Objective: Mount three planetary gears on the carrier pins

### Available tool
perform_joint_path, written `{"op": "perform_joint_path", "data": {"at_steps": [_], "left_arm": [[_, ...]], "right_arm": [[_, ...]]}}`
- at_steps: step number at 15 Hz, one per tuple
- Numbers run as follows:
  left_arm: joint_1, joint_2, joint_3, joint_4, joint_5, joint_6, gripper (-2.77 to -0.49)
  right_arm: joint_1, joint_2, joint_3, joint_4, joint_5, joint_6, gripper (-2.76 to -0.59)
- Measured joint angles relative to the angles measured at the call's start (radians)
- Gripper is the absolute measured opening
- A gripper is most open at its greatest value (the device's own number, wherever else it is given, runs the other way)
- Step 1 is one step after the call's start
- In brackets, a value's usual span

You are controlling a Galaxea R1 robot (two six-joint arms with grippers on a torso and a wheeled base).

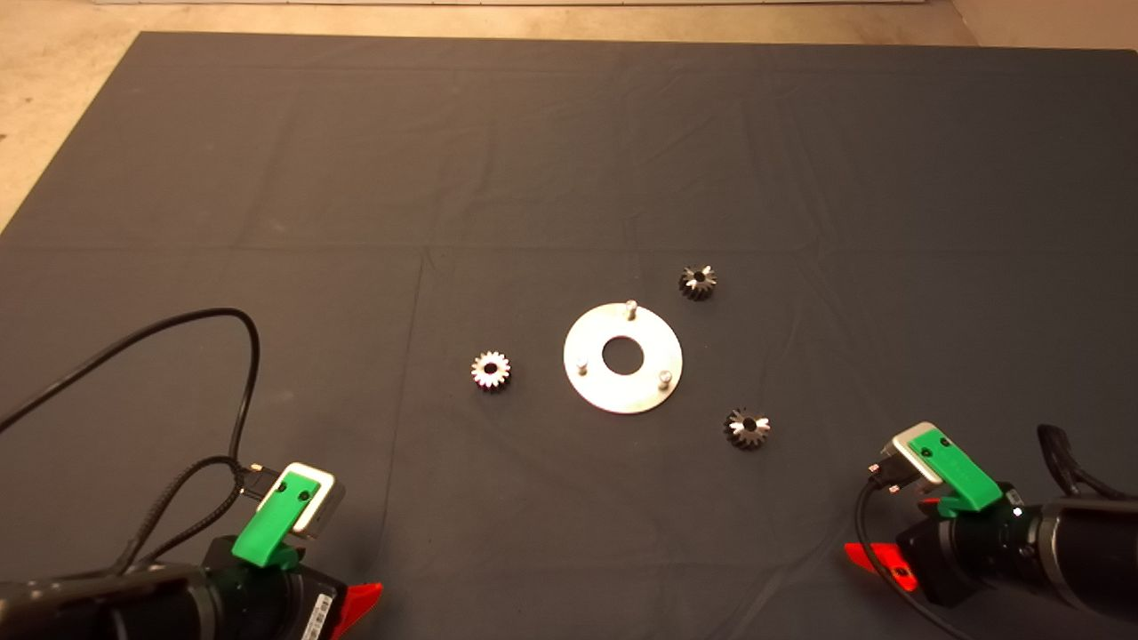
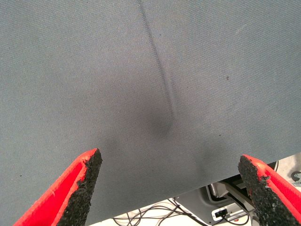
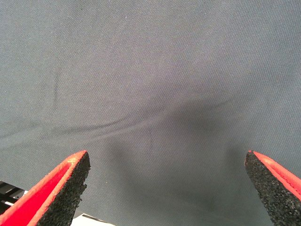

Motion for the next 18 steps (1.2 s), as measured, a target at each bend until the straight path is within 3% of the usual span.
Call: {"op": "perform_joint_path", "data": {"at_steps": [3,6,8,11,14,16,18], "left_arm": [[0.0,0.017,0.0,0.0,0.001,-0.003,-1.2],[0.0,0.093,0.0,0.0,0.002,-0.026,-1.2],[0.0,0.133,0.0,0.0,0.003,-0.032,-1.2],[0.001,0.137,0.0,0.0,0.013,-0.035,-1.2],[0.001,0.136,0.0,0.002,0.014,-0.036,-1.2],[0.001,0.135,0.0,0.004,0.014,-0.036,-1.2],[0.001,0.129,0.0,0.014,0.015,-0.036,-1.2]], "right_arm": [[0.0,0.001,0.0,0.0,0.0,0.0,-0.89],[0.0,0.012,0.0,0.0,-0.001,0.0,-0.89],[0.0,0.045,0.0,0.0,-0.002,0.0,-0.89],[0.001,0.111,-0.009,0.0,0.001,0.0,-0.89],[0.02,0.184,-0.062,0.0,0.0,0.0,-0.89],[0.051,0.223,-0.12,0.0,0.0,-0.006,-0.89],[0.083,0.269,-0.199,0.0,0.0,-0.045,-0.89]]}}
